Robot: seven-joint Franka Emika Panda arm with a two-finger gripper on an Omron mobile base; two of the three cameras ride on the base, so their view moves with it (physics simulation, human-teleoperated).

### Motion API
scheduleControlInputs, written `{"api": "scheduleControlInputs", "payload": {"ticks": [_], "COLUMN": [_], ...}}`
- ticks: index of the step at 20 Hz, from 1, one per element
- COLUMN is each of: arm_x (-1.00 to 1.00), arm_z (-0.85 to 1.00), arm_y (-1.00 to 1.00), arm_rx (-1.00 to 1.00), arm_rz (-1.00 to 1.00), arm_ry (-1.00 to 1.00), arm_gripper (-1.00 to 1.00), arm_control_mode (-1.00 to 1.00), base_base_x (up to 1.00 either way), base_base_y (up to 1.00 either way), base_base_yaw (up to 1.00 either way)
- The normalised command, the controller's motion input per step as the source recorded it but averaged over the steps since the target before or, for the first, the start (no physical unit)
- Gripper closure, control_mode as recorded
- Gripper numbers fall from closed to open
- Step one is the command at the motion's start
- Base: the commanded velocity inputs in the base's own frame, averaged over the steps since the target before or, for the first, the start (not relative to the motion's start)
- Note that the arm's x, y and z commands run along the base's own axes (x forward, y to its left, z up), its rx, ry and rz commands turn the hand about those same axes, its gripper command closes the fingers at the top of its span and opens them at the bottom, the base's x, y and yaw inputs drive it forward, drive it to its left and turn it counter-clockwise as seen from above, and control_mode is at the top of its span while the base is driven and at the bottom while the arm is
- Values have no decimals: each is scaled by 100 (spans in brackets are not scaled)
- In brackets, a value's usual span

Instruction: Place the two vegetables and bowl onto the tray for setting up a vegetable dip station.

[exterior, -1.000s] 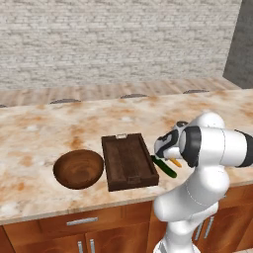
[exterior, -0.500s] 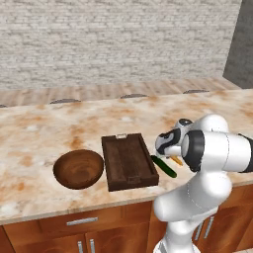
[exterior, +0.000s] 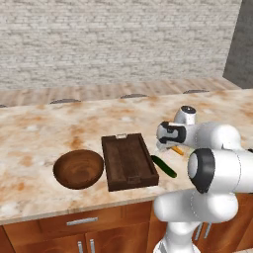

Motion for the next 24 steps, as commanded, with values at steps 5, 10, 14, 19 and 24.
{"api": "scheduleControlInputs", "payload": {"ticks": [5,10,14,19,24], "arm_x": [12,35,63,40,13], "arm_z": [45,25,0,0,0], "arm_y": [58,52,73,60,27], "arm_rx": [-1,0,-5,-8,-9], "arm_rz": [20,30,34,28,13], "arm_ry": [0,0,0,-4,-9], "arm_gripper": [100,100,100,100,100], "arm_control_mode": [-100,-100,-100,-100,-100], "base_base_x": [0,0,0,0,0], "base_base_y": [0,0,0,0,0], "base_base_yaw": [0,0,0,0,0]}}
